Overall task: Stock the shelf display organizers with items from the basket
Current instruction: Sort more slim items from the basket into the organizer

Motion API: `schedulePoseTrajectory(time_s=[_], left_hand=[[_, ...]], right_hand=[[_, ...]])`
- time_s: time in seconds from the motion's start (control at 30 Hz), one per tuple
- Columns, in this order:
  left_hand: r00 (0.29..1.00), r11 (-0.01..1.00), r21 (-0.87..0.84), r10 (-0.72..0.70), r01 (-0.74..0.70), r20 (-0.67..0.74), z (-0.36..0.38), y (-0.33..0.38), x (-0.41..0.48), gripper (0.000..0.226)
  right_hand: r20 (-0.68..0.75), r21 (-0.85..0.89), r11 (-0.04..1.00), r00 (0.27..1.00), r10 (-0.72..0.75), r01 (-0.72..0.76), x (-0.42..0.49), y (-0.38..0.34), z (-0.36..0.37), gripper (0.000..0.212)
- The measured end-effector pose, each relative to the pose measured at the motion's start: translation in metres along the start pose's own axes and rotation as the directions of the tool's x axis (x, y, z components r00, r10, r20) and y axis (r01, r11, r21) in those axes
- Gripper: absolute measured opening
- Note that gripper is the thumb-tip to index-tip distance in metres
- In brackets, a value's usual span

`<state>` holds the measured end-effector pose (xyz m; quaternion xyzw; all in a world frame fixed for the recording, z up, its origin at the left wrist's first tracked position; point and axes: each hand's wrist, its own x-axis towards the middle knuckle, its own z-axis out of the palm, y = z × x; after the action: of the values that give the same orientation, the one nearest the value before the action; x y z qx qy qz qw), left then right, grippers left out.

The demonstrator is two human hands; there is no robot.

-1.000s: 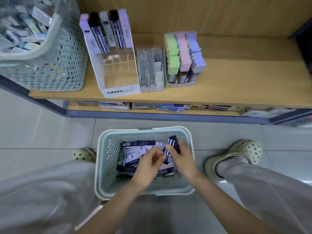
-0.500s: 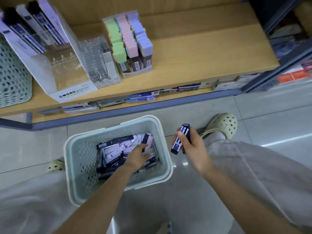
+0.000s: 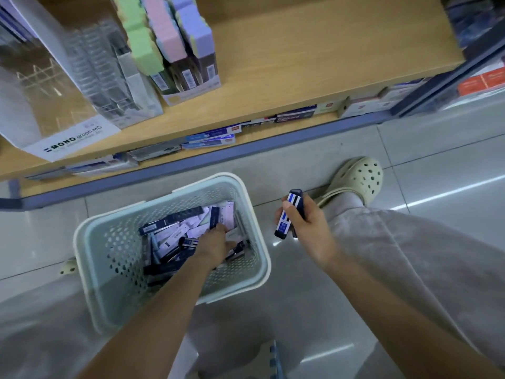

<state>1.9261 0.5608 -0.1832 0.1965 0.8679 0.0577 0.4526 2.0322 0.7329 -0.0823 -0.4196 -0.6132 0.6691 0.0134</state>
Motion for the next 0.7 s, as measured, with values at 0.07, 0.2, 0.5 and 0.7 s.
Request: schedulePoseTrajectory(time_s=[0.07, 0.2, 0.5, 0.7], left_hand=[[1.0, 0.994, 0.111, 0.014, -0.017, 0.024, -0.001, 0.001, 0.002, 0.042], [0.997, 0.982, 0.18, 0.042, -0.053, 0.064, -0.002, -0.001, 0.002, 0.034], [0.993, 0.964, -0.245, 0.116, -0.104, 0.035, -0.022, -0.015, -0.031, 0.024], [0.982, 0.763, -0.618, 0.133, -0.19, -0.137, -0.047, -0.002, -0.081, 0.017]], right_hand=[[0.007, 0.007, 1.0, 1.0, 0.003, -0.003, -0.001, -0.001, 0.001, 0.01], [0.018, 0.014, 1.0, 0.999, 0.026, -0.026, -0.005, -0.004, 0.0, 0.01], [0.019, -0.045, 0.999, 1.0, 0.02, -0.019, -0.021, -0.021, 0.0, 0.011], [0.117, -0.124, 0.992, 0.993, 0.001, 0.014, -0.041, -0.049, 0.009, 0.026]])
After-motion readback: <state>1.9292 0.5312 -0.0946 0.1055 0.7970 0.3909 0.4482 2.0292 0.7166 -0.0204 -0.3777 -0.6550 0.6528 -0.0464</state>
